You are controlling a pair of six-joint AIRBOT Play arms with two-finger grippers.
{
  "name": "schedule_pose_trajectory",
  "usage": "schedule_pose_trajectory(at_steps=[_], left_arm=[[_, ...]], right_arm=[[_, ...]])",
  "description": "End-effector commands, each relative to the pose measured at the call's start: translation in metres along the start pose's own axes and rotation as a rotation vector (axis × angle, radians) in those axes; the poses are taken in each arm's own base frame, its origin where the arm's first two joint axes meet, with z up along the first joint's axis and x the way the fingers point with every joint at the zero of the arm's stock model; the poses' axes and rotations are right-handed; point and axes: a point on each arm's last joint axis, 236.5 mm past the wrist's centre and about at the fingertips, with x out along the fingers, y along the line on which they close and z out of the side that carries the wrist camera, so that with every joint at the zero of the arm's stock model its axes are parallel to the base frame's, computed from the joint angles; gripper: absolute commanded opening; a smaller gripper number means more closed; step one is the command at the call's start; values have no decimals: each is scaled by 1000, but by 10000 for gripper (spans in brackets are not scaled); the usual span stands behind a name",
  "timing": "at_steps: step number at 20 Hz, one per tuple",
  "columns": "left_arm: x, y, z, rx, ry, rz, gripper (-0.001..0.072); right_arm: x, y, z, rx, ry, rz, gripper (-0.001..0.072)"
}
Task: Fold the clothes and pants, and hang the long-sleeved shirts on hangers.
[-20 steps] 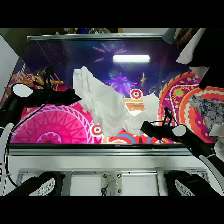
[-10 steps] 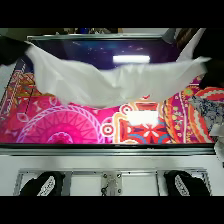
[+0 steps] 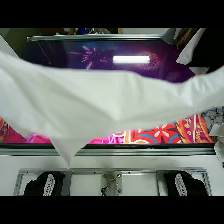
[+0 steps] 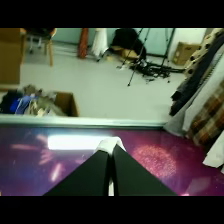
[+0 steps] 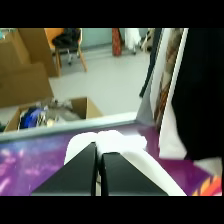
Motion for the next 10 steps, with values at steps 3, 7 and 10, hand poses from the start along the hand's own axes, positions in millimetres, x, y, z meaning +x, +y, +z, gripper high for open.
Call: schedule_pose_trajectory(at_steps=[3, 7, 10], left_arm=[[62, 79, -131, -278, 362, 54, 12], [128, 90, -279, -404, 761, -42, 12], [174, 108, -366, -415, 922, 3, 13]], right_arm=[[52, -34, -113, 141, 466, -40, 11], [121, -48, -231, 221, 815, -8, 12], [175, -54, -295, 203, 921, -5, 27]])
